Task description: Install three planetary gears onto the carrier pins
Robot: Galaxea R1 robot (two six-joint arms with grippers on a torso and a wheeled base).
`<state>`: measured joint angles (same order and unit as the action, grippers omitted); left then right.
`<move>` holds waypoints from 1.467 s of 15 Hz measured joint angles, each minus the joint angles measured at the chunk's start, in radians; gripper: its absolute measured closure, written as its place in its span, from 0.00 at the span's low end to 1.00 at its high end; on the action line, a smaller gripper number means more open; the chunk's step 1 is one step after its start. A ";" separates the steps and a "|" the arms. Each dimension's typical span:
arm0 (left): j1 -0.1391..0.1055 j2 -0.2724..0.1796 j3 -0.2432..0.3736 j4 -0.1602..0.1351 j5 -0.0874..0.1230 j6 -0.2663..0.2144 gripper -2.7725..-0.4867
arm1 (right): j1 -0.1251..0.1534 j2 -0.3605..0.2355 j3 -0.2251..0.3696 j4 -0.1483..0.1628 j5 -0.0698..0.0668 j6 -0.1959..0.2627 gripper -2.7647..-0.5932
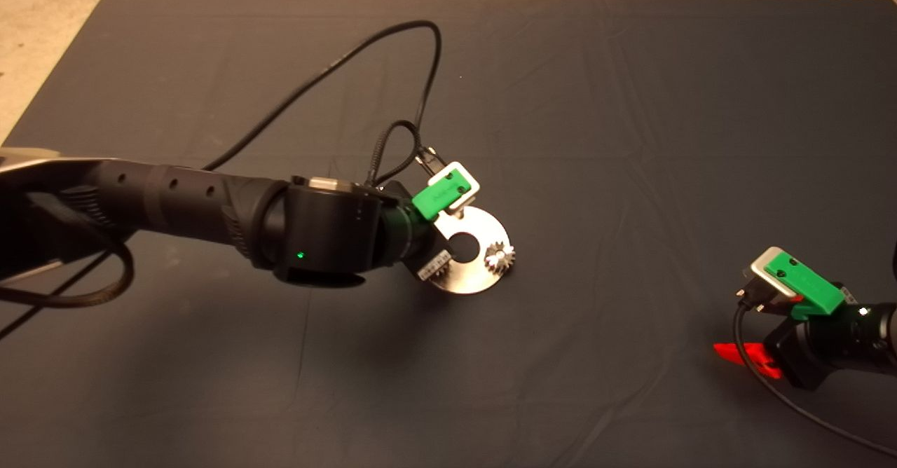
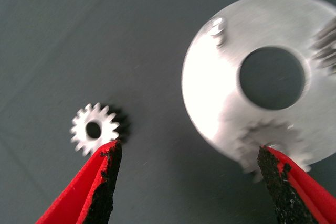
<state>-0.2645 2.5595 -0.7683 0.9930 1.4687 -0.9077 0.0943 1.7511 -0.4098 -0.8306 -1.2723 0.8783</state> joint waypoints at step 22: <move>0.001 -0.095 -0.174 -0.003 -0.187 0.053 0.44 | 0.000 -0.004 0.000 0.000 0.000 -0.002 0.26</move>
<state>-0.2636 2.4640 -0.9428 0.9904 1.2819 -0.8549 0.0943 1.7472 -0.4098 -0.8306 -1.2723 0.8760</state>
